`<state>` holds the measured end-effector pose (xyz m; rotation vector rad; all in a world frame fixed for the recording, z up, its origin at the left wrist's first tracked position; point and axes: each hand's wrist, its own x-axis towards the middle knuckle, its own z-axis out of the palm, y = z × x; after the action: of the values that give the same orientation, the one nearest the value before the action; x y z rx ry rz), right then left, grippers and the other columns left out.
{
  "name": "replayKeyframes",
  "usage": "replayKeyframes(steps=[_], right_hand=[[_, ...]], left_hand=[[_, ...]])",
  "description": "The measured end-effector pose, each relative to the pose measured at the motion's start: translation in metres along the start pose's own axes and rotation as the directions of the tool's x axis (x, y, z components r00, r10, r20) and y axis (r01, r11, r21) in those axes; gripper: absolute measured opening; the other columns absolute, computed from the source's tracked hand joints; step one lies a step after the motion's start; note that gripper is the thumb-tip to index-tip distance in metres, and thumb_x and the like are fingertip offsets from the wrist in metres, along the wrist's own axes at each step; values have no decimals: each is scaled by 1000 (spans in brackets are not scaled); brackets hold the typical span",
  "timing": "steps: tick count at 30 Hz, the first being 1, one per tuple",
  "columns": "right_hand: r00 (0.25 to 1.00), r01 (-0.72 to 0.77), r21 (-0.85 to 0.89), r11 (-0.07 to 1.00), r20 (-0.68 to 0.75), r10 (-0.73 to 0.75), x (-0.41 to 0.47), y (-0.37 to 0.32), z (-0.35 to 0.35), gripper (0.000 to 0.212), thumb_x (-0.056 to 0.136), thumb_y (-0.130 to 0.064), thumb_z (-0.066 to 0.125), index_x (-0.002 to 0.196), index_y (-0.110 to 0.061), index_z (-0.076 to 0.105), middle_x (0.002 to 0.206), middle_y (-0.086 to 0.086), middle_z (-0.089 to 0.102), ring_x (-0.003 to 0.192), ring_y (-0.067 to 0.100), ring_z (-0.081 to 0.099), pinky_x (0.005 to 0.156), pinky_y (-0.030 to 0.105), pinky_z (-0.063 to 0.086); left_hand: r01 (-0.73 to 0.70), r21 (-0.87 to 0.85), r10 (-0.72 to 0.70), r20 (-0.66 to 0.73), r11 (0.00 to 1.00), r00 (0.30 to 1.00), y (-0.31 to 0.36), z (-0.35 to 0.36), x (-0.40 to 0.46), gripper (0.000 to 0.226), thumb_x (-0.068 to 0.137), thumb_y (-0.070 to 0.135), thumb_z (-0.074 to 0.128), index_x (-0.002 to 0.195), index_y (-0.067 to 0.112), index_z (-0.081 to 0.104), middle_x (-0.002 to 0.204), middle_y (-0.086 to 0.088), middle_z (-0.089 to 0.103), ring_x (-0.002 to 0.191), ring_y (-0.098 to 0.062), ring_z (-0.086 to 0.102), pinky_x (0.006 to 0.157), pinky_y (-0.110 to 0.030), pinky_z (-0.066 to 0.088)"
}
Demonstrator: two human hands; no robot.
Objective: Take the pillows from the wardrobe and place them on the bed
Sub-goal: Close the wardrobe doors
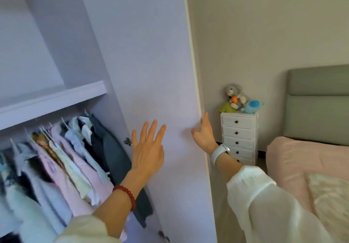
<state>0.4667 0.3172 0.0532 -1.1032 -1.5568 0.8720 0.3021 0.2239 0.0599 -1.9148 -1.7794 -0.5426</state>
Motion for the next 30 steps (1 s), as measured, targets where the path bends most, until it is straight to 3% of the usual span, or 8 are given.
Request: replayKeyframes(steps=[3,6,11,14,20,22,26,30], right_hand=[[997,62,82,995,-61,-57,2,8,9,56,81,6,43,133,-7,30,134,14,43,124,31,42,101,28,32],[988,148,110,983,-54,-143,-24,17,20,55,81,5,42,133,-10,33,128,9,47,118,25,47,101,32,39],[914,347,280,895,112,-390,-94,4,49,59,79,-3,36,132,-27,35,115,-10,50,106,7,53,92,18,46],[821,425,287,859,278,-499,-117,-10,78,64,79,7,35,132,-29,36,129,-9,47,119,3,47,101,18,40],[571,625,95,775,621,-537,-132,-45,171,76,78,10,37,143,-20,11,153,-3,0,141,10,-1,112,11,-1],[515,639,54,768,711,-479,-130,-63,204,77,80,6,39,145,-19,6,156,5,-4,144,18,-3,115,23,4],[460,645,-71,761,831,-313,-118,-95,253,73,85,-3,42,145,-20,3,156,10,-6,144,25,0,118,36,14],[562,649,-116,752,738,-372,-129,-116,270,53,86,-4,41,138,-7,32,150,18,27,138,31,25,111,40,27]], left_hand=[[-6,-17,5,-33,1000,999,-2,-7,4,64,90,16,50,143,25,16,155,-8,16,142,-32,11,113,-53,8],[-70,-26,67,-104,997,992,1,-18,-4,62,89,17,52,142,22,21,152,-12,23,139,-35,19,110,-56,18],[-233,178,274,-257,956,927,-13,-46,-22,48,90,23,39,138,18,34,147,-10,29,137,-34,21,108,-57,22],[-214,299,306,-303,930,903,-50,-66,-45,44,91,25,39,134,18,41,145,-8,31,136,-33,23,110,-55,20],[86,570,35,-197,817,980,-124,-113,-117,45,88,26,41,132,17,47,142,-10,42,133,-39,33,102,-61,31],[192,598,-171,-93,778,981,-145,-127,-130,51,87,25,45,137,21,39,146,-10,38,135,-42,27,104,-63,26],[313,712,-505,68,629,860,-188,-146,-136,69,91,31,40,142,38,-6,157,-5,-7,140,-36,-15,109,-63,-4],[474,603,-601,11,641,799,-189,-172,-138,58,92,28,40,144,30,13,157,-9,-3,142,-34,-11,109,-65,-5]])
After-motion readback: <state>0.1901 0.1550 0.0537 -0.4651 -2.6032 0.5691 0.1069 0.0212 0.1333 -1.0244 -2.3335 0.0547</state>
